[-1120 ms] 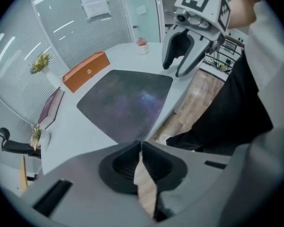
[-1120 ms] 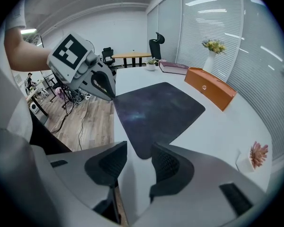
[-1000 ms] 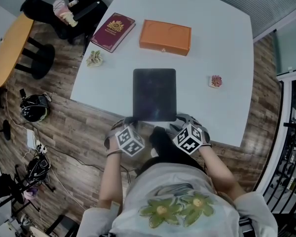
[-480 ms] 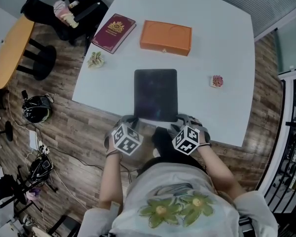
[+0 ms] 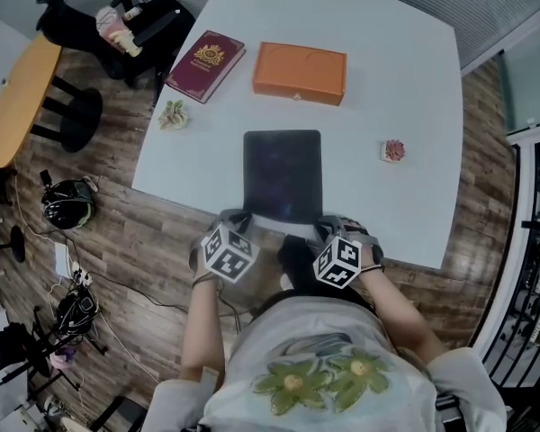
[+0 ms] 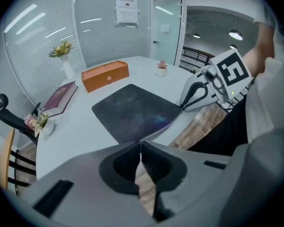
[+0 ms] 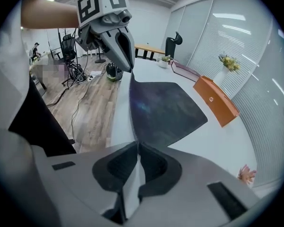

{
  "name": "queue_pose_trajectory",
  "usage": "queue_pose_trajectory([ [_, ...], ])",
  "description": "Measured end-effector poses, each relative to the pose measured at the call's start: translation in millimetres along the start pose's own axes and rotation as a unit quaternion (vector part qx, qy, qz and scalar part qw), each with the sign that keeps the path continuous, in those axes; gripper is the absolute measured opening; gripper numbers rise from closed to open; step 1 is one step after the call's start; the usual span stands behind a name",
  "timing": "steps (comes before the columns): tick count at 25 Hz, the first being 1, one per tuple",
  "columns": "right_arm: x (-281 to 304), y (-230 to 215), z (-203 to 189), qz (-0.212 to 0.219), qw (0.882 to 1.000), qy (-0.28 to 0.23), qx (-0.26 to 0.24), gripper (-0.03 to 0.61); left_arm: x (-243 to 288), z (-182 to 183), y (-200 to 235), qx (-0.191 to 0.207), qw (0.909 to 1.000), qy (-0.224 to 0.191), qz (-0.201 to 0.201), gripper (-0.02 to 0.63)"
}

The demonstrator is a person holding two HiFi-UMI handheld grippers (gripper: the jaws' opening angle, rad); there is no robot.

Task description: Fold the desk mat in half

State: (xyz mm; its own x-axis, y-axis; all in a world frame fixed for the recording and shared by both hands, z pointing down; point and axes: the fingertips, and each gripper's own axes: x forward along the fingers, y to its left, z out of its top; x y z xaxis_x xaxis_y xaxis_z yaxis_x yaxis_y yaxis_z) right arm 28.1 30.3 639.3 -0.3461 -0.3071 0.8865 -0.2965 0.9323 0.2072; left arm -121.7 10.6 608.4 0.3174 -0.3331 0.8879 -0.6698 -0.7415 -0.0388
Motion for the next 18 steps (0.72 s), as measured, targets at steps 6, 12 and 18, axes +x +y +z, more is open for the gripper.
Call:
queue_pose_trajectory([
  [6, -10, -9, 5, 0.012, 1.0, -0.012, 0.026, 0.026, 1, -3, 2, -0.006, 1.0, 0.002, -0.001, 0.012],
  [12, -18, -19, 11, 0.01, 0.999, -0.021, 0.042, 0.025, 1, -2, 7, -0.008, 1.0, -0.004, 0.005, 0.012],
  [18, -26, -31, 17, 0.002, 0.998, -0.029, 0.053, 0.025, -2, 7, 15, -0.008, 0.9998, -0.015, 0.014, 0.012],
])
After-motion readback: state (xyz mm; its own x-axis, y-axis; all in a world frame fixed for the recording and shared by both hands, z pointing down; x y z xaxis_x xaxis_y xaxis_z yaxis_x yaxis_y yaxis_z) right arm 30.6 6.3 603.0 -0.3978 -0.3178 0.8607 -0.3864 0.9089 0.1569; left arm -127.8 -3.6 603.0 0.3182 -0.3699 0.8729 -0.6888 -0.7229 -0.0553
